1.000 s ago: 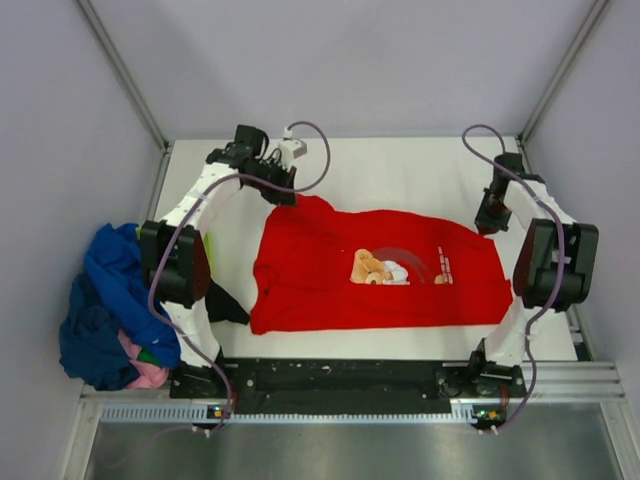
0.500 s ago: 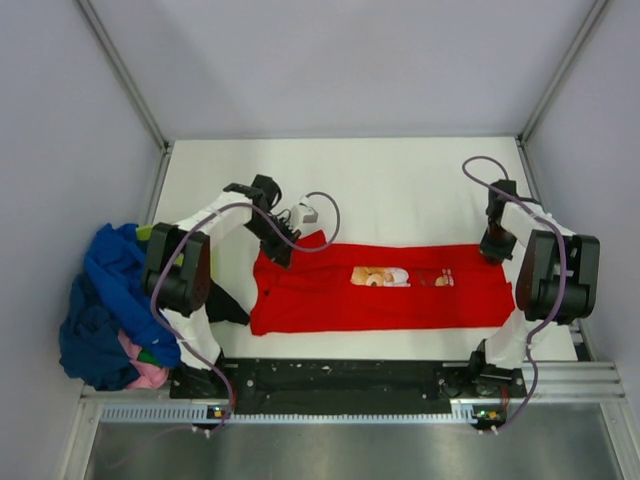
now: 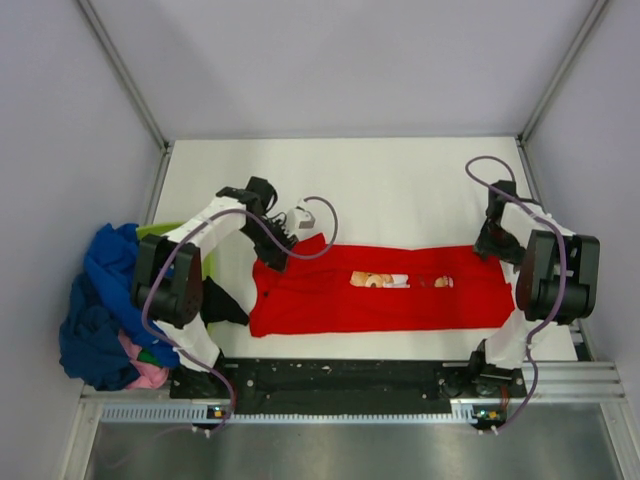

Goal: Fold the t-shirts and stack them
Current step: Fold the other side of the tshirt into a rectangle

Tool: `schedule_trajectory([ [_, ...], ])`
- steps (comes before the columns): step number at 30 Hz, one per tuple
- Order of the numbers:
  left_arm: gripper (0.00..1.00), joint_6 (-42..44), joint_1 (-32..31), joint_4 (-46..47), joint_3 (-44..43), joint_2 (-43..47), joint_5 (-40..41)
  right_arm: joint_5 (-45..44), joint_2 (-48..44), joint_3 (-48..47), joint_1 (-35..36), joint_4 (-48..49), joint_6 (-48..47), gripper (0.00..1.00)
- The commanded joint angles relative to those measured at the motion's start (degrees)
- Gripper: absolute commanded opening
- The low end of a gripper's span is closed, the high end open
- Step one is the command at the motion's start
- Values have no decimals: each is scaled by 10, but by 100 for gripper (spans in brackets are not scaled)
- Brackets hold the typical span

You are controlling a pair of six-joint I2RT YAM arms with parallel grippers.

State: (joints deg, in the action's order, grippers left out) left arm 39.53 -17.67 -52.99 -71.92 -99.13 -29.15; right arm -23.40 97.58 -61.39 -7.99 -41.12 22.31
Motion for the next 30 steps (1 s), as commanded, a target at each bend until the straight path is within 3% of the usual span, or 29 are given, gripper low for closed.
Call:
schedule_trajectory([
  [1,41,38,0,-63,14,20,-29,-60,-34,6,3,3,27,85],
  [5,55,86,3,-133,-12,48,-71,-51,-91,-6,5,3,46,87],
  [9,56,32,30,-128,-69,63,-60,-5,-151,-22,59,48,19,86],
  [11,53,-28,53,-100,-90,54,-57,101,-176,-13,124,122,-36,80],
  [13,50,-78,76,-74,-99,38,-74,283,-180,-1,175,200,-58,76],
  [16,50,-132,98,-36,-91,15,-84,401,-140,-23,248,291,-35,73],
  [21,52,-176,119,23,-60,5,-87,427,14,-154,369,291,-67,76],
  [30,53,-178,132,33,-32,11,-88,477,214,-297,423,283,-25,59],
])
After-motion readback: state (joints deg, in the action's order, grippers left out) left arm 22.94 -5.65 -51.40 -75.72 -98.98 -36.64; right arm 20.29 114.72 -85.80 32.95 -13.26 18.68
